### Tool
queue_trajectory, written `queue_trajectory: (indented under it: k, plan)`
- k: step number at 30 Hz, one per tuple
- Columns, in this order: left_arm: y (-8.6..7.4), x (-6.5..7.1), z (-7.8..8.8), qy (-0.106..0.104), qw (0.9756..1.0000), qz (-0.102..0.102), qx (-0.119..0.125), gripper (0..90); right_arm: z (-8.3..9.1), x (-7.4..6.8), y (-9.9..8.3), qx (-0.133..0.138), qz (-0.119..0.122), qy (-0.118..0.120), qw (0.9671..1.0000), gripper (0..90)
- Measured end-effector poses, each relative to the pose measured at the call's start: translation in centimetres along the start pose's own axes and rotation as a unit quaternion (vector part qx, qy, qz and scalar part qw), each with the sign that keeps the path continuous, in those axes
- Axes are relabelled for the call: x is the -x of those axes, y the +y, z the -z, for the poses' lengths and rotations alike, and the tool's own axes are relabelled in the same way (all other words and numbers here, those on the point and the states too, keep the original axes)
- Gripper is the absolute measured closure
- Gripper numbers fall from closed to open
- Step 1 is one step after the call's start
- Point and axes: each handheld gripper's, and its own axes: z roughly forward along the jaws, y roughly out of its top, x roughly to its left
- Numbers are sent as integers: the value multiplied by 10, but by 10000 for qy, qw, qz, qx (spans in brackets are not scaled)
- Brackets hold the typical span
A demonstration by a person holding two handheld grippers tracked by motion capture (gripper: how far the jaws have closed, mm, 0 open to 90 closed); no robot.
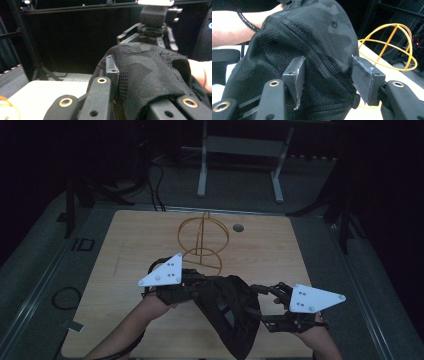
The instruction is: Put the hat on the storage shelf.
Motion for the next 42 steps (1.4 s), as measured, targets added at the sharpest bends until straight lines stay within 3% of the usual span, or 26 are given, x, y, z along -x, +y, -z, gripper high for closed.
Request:
queue_trajectory:
  k: [4, 6, 7, 8, 9, 10, 12, 17, 18, 23, 27, 34, 36, 39, 40, 42]
  plan:
    - [1, 1, -3, 66, 10000, 9, 57, 888, -2, 0, -1, -3, 11, 15, 10000, 471]
    - [1, 0, -5, 86, 9999, 48, 82, 888, -2, -2, -1, 43, 89, 10, 10000, 572]
    - [1, 0, -5, 106, 9999, 69, 93, 887, -4, -3, -1, 10, 159, 24, 9999, 674]
    - [1, 0, -6, 94, 9999, 76, 78, 887, -4, -3, -1, 10, 159, 24, 9999, 674]
    - [1, 0, -6, 113, 9999, 69, 86, 887, -5, -5, -1, 10, 258, 7, 9997, 719]
    - [1, 0, -6, 124, 9998, 81, 101, 887, -6, -7, -2, -46, 346, -24, 9994, 818]
    - [0, 0, -6, 174, 9998, 71, 61, 887, -8, -7, -3, -56, 384, -71, 9992, 865]
    - [-4, -5, -3, 216, 9995, 244, 18, 885, -7, -8, -4, 53, 340, -53, 9994, 876]
    - [-5, -7, -3, 234, 9994, 273, -14, 883, -5, -6, -5, 157, 213, 19, 9996, 877]
    - [-9, -8, -5, 391, 9989, 245, -77, 881, -2, -3, -6, 233, 127, -5, 9996, 878]
    - [-7, -9, -8, 463, 9984, 263, -166, 859, 0, 2, -8, 288, -74, 0, 9996, 879]
    - [-4, -10, -8, 886, 9950, 187, -421, 575, 12, 5, -6, 403, -100, -45, 9991, 878]
    - [-5, -10, -8, 1068, 9928, 153, -516, 486, 16, 8, -4, 407, -138, -131, 9990, 878]
    - [-6, -8, -6, 1331, 9888, 59, -672, 431, 18, 10, -3, 379, -149, -213, 9989, 878]
    - [-6, -7, -4, 1466, 9862, 7, -762, 374, 20, 12, -3, 422, -192, -268, 9986, 878]
    - [-7, -7, -2, 1531, 9852, 12, -773, 328, 23, 14, -4, 416, -244, -382, 9981, 878]
